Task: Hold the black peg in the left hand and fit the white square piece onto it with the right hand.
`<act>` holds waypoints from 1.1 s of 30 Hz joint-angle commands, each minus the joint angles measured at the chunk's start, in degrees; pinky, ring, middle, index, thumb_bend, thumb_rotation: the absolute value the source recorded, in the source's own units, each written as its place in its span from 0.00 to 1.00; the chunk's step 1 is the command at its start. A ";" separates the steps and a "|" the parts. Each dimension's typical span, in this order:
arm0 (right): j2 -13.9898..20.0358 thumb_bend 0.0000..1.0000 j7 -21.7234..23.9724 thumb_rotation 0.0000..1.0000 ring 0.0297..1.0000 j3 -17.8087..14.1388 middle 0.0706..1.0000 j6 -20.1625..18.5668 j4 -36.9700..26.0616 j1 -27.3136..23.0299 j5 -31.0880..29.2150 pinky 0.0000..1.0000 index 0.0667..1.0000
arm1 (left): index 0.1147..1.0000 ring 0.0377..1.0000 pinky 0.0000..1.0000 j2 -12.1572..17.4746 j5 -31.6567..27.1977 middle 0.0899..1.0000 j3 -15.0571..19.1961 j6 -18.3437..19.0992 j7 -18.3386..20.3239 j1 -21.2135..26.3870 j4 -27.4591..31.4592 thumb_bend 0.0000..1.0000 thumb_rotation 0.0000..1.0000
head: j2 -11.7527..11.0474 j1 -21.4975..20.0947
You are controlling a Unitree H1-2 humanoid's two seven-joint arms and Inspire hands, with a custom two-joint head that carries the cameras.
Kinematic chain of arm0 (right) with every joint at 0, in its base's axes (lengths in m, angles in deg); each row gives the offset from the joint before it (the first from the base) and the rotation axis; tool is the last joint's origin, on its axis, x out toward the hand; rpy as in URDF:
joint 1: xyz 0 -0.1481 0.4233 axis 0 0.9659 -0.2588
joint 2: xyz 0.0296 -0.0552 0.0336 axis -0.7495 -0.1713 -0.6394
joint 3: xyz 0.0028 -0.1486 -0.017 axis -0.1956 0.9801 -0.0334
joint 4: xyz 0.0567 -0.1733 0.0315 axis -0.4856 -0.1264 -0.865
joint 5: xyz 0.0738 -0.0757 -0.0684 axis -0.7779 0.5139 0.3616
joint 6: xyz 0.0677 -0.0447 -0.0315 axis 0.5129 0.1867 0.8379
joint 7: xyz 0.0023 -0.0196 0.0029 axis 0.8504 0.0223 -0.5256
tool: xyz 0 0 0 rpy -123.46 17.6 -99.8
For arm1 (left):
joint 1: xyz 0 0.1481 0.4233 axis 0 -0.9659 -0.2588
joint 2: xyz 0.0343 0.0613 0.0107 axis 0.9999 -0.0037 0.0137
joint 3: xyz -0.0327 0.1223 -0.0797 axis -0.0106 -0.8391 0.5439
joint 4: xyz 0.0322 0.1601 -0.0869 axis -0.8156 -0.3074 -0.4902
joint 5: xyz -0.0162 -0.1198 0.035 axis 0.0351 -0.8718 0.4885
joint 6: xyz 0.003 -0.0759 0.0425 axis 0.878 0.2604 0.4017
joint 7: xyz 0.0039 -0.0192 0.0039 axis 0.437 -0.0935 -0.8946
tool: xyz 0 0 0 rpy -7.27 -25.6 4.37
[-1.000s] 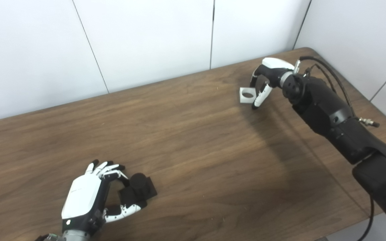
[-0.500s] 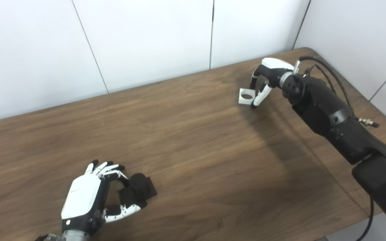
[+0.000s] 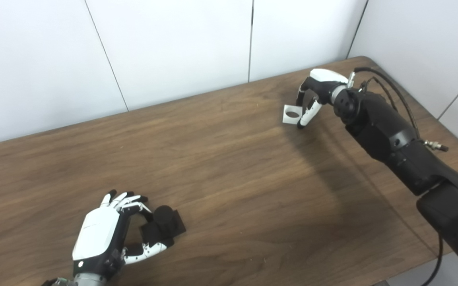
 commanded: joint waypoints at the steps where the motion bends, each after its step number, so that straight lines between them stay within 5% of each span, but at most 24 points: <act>1: 0.59 0.52 0.51 0.15 1.00 0.31 0.90 0.07 -0.96 -1.94 0.65 1.00 0.46 | 0.42 0.88 1.00 0.63 0.63 0.76 -0.08 0.67 1.43 -0.95 0.63 0.52 0.05 | 0.00 -0.07; 2: 0.60 0.52 0.68 0.15 1.00 0.30 0.90 0.01 -0.96 -2.01 0.64 1.00 0.46 | 0.42 0.88 1.00 0.62 0.69 0.76 -0.09 0.75 1.54 -0.93 0.71 0.52 0.05 | 0.00 -0.07; 3: 0.63 0.72 0.77 0.17 1.00 0.34 0.90 0.00 -0.93 -2.07 0.69 1.00 0.56 | 0.42 0.88 1.00 0.61 0.88 0.76 -0.13 0.93 1.73 -0.91 0.80 0.52 0.05 | 0.01 -0.10; 6: 0.74 0.87 1.17 0.19 0.99 0.45 0.90 0.04 -0.84 -2.30 0.89 1.00 0.63 | 0.42 0.89 1.00 0.53 1.09 0.76 -0.23 1.30 2.01 -0.86 0.97 0.52 0.05 | 0.02 -0.11; 33: 0.50 0.95 4.33 0.20 0.98 -0.03 0.89 -0.36 -1.30 -5.01 2.97 1.00 0.64 | 0.42 0.88 1.00 0.00 0.68 0.75 -0.22 2.26 2.26 -0.65 0.88 0.52 0.05 | 0.41 -0.33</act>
